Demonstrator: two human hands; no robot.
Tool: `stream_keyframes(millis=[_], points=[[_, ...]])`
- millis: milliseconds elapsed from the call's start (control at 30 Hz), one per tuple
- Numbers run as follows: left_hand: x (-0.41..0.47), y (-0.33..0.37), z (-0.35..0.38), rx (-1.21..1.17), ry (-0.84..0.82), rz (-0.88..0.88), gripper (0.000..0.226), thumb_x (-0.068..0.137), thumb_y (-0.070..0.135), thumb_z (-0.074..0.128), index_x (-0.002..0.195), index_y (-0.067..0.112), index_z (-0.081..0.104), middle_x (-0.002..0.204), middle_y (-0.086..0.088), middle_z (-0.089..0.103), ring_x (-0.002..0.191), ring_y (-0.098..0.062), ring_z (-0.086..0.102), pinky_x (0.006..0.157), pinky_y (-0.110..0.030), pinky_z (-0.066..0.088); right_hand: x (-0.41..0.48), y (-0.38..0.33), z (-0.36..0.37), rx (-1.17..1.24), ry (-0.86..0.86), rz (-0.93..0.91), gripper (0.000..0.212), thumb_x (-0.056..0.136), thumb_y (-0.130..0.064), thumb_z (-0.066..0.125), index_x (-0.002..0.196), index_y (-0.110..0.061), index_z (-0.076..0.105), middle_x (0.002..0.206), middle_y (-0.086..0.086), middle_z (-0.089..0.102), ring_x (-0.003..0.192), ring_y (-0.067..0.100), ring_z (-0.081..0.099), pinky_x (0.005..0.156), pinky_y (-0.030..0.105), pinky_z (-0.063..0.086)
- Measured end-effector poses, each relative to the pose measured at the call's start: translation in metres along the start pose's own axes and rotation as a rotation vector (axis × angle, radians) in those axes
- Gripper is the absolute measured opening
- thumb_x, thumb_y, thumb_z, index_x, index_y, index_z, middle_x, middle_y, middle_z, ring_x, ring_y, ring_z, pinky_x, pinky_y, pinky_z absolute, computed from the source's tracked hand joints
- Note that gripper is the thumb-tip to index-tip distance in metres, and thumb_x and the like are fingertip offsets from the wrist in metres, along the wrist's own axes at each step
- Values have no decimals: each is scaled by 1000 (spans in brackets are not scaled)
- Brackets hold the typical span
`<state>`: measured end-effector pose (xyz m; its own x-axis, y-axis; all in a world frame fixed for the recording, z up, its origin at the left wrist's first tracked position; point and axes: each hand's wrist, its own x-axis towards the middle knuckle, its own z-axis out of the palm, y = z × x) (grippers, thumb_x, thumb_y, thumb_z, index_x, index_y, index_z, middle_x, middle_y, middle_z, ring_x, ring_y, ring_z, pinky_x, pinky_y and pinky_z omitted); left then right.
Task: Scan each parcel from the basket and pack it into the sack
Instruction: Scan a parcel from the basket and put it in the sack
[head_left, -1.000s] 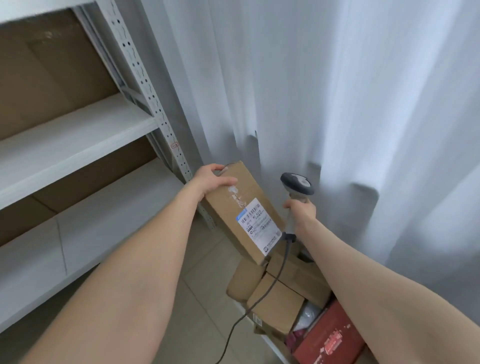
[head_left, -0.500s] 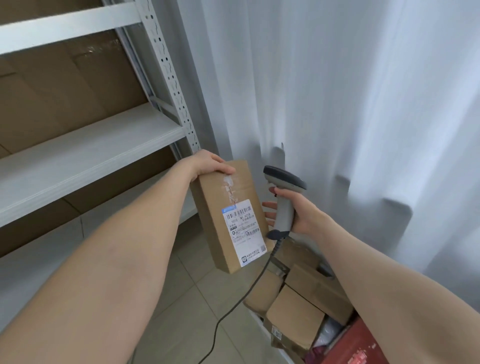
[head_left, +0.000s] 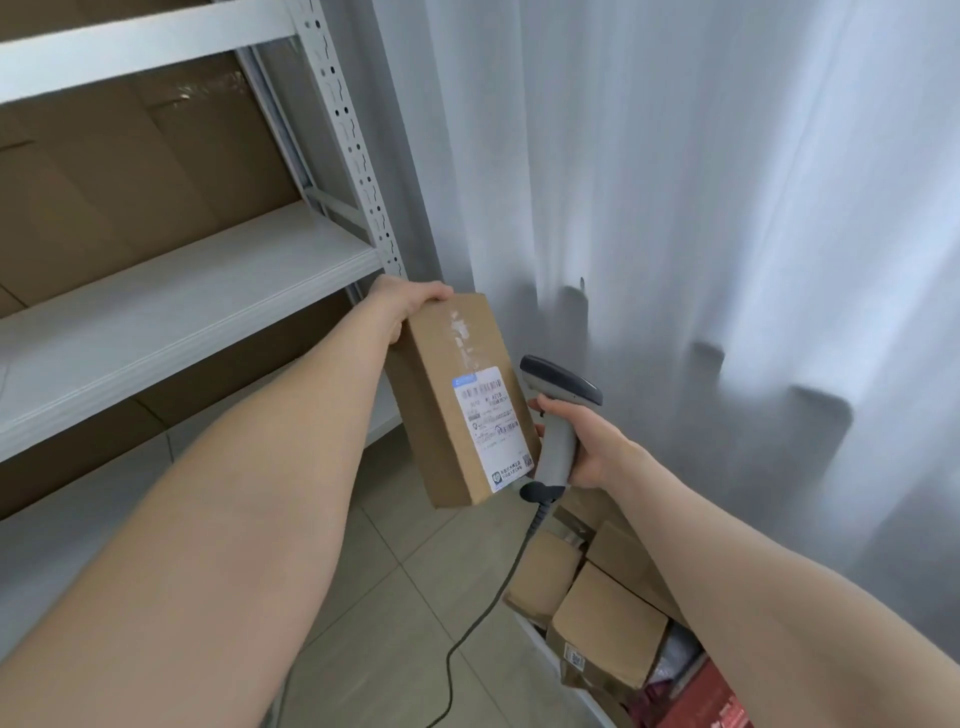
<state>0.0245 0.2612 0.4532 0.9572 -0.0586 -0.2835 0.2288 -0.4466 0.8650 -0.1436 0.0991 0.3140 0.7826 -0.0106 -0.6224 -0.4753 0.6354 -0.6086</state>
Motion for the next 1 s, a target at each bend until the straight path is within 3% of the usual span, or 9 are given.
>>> stream_keyframes(millis=[100,200,367,433,533,633,700,800,1000], points=[[-4,-12,13,-107,15,48,74,68,33,82,131,14,48,119,-6,62,100,-24,61,85,-37,52,2,0,12,13,35,2,26,85,-30,71,107,-17,63,110,9,68,106,31,64,99,49,47],[-12,-29,27,-102,4,48,73,69,35,81,127,12,43,117,-8,62,94,-23,61,74,-34,50,3,-4,20,30,69,-28,22,86,-27,70,104,-16,63,106,9,71,99,29,67,87,45,54],[-27,-53,31,-6,-264,-139,73,75,26,79,136,14,41,111,-10,64,97,-28,63,83,-43,54,-2,-19,28,54,132,-102,24,89,-24,68,111,-16,63,96,8,75,87,29,72,64,42,57],[-33,-63,27,7,-352,-218,73,76,22,78,135,26,36,104,-7,61,90,-27,59,68,-47,56,-6,-26,32,35,157,-140,26,89,-22,67,114,-17,61,99,10,75,89,30,72,68,44,58],[-33,-75,23,-131,-409,-311,65,75,18,79,122,36,38,108,-8,54,94,-32,54,81,-63,50,-11,-32,35,-52,181,-184,34,88,-22,68,120,-17,58,109,12,71,98,33,69,85,51,56],[-31,-87,27,-275,-376,-259,74,77,9,77,134,37,39,109,-8,61,96,-32,60,73,-55,56,-14,-34,38,-136,263,-281,32,85,-17,71,114,-11,60,110,13,68,101,32,65,91,47,53],[-32,-92,30,-328,-323,-217,76,79,10,75,138,36,36,102,-3,61,90,-28,61,67,-51,57,-14,-36,39,-222,348,-394,26,84,-10,70,108,-5,63,102,14,66,90,30,64,79,38,55],[-31,-99,31,-376,-272,-192,79,80,12,75,144,33,33,105,-2,59,89,-26,60,67,-52,57,-21,-39,44,-256,300,-432,7,87,-3,61,94,-1,61,82,16,67,56,22,64,49,25,51],[-31,-107,35,-417,-229,-151,79,82,8,71,147,31,31,116,-3,59,88,-24,60,66,-48,56,-34,-42,60,-335,278,-352,3,82,-2,57,80,-3,55,57,12,55,41,19,48,43,23,44]])
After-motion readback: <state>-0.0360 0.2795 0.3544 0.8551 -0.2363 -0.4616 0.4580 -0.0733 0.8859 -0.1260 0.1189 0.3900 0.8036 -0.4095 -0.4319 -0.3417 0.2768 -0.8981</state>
